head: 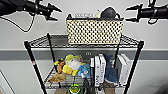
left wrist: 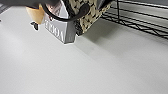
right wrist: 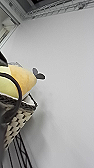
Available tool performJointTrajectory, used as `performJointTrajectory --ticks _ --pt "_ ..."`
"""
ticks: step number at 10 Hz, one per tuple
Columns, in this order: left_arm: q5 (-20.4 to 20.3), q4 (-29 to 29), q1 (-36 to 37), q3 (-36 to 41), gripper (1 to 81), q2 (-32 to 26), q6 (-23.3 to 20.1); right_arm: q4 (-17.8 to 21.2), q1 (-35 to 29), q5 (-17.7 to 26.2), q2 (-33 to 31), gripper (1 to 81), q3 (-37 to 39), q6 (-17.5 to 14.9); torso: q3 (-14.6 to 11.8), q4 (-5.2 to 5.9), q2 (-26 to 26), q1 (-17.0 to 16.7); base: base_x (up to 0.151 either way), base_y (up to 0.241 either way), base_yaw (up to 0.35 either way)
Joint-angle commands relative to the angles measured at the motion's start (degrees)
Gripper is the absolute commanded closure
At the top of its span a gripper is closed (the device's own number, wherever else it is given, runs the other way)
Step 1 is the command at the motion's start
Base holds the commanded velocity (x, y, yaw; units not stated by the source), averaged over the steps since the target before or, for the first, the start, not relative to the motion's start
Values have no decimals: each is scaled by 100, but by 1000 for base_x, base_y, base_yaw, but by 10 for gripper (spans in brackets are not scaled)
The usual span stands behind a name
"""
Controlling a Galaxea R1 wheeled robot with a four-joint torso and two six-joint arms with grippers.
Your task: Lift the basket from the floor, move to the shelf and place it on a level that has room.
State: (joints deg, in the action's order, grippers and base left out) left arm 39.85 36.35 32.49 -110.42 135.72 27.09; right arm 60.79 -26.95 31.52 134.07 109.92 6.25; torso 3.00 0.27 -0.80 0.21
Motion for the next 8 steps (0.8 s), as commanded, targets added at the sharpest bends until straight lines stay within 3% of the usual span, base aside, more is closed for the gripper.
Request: performJointTrajectory --ticks 1,4,8 --pt "14 65 1194 685 10 -568 -2 82 -1043 203 -323 10 -356 43 0 0 0 0 0 0 0" --pt "14 12 1202 1392 10 -1292 7 -252 -947 249 -1205 10 -1088 60 0 0 0 0 0 0 0" --pt "521 -233 1211 1840 10 -2187 -63 -779 -903 669 -2012 10 -1343 236 -2 0 0 -2 0 0 0"
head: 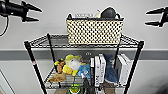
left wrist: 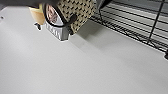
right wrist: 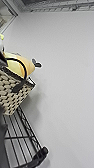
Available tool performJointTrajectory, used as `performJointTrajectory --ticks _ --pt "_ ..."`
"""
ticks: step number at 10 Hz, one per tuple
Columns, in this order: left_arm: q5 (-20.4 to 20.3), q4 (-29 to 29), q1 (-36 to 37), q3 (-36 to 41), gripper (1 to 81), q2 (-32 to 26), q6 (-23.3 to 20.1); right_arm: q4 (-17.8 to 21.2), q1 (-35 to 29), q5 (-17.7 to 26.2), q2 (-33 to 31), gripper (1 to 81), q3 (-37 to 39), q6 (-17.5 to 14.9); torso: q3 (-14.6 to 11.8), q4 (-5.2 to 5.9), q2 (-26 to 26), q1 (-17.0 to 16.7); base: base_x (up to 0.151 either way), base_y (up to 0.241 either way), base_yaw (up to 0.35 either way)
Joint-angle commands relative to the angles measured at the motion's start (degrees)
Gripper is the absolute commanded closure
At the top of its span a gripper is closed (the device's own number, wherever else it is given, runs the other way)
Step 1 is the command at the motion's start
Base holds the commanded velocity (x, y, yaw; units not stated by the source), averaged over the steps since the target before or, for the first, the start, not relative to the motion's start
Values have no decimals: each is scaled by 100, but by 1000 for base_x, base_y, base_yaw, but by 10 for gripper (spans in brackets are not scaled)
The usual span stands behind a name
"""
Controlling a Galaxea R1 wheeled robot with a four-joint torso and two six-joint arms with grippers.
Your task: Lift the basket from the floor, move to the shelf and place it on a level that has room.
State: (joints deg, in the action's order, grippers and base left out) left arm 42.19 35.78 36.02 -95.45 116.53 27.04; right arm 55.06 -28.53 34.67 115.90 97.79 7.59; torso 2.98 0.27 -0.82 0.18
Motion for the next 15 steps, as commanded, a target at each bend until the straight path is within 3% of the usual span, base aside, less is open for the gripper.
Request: performJointTrajectory --ticks 1,4,9,11,15 --pt "474 -203 858 369 10 -402 -67 -295 -754 488 -275 10 -112 119 0 0 0 0 0 0 0" --pt "913 -694 814 607 10 -989 -67 -1488 -693 830 -625 10 -173 953 0 0 0 -2 0 0 0" --pt "1371 -1407 525 519 10 -1492 -67 -2017 -78 1270 -899 10 -16 1016 -2 0 -2 -5 0 0 0" --pt "1485 -1618 41 517 10 -1631 -67 -2218 308 1490 -890 10 248 1016 -4 0 -2 -7 0 0 0" --pt "1415 -1926 -1031 483 10 -1931 -111 -2552 1275 1455 -882 10 327 1016 -6 0 -2 -9 0 0 0"
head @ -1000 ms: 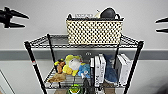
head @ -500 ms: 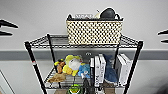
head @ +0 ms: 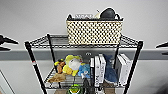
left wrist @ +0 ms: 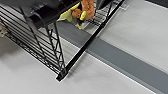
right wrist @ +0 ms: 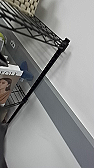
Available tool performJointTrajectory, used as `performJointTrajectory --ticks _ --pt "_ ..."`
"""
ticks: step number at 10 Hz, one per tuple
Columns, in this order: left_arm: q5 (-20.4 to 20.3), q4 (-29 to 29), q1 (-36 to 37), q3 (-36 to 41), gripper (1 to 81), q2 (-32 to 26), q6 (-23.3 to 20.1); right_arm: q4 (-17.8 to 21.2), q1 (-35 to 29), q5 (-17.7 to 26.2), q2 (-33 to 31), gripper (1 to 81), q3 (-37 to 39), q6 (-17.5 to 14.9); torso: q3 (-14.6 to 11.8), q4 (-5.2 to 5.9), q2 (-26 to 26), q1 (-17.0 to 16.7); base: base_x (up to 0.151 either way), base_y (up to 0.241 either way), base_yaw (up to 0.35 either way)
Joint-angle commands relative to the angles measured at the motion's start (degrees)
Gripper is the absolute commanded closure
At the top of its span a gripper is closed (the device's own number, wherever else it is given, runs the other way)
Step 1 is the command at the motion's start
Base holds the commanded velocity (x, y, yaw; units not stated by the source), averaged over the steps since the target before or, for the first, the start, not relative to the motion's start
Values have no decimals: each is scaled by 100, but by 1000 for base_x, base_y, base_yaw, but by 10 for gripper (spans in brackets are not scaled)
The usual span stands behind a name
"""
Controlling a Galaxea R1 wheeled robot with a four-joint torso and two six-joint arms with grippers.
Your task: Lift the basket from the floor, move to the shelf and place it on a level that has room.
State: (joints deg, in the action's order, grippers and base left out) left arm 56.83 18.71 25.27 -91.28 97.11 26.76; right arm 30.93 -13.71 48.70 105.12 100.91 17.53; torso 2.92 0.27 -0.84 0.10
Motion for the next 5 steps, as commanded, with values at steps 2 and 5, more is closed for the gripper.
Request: performJointTrajectory --ticks 2,5 --pt "-408 -184 -440 67 10 -103 -171 -157 304 -10 310 10 164 22 0 0 0 0 0 0 0" --pt "-480 -184 -990 102 10 -147 -206 -166 1074 -54 416 10 270 14 -2 0 0 0 0 0 0"
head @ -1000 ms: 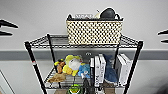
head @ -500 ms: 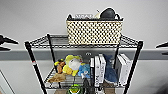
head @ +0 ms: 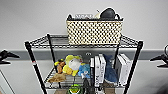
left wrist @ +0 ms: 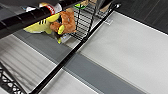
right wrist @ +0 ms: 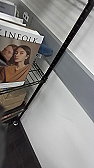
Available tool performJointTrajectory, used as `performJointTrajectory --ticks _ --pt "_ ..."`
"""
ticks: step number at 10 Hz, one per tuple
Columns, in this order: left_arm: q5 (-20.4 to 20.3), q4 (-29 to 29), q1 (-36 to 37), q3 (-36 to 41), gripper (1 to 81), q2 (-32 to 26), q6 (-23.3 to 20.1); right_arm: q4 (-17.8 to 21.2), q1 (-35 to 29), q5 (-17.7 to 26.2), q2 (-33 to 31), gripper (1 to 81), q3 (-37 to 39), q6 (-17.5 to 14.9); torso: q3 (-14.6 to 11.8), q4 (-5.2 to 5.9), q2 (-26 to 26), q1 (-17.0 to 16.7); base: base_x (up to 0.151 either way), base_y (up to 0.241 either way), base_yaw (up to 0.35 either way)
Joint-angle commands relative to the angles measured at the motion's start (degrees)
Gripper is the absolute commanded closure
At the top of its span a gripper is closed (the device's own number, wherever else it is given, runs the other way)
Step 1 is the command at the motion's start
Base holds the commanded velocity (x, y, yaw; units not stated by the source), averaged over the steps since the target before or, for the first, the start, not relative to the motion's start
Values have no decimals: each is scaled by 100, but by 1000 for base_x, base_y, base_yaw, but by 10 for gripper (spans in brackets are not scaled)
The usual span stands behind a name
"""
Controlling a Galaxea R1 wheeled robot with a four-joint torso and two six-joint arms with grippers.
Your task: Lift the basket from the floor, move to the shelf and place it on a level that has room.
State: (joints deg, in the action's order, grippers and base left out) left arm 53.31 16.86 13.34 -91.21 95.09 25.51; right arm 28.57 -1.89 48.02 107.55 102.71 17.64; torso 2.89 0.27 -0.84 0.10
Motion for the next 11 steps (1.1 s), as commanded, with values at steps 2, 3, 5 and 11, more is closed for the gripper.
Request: performJointTrajectory --ticks 2,3,5,11 --pt "-653 45 -564 270 10 168 -134 78 554 -345 349 10 65 -6 0 0 0 0 0 0 0" --pt "-708 37 -836 323 10 231 -134 87 800 -451 437 10 29 -15 0 0 0 0 0 0 0" --pt "-803 19 -1320 376 10 362 -143 87 1353 -511 673 10 29 -32 0 0 0 0 0 0 0" --pt "-1725 -16 -3042 560 10 854 -283 69 2820 -1179 1202 10 214 -102 0 0 0 0 0 0 0"
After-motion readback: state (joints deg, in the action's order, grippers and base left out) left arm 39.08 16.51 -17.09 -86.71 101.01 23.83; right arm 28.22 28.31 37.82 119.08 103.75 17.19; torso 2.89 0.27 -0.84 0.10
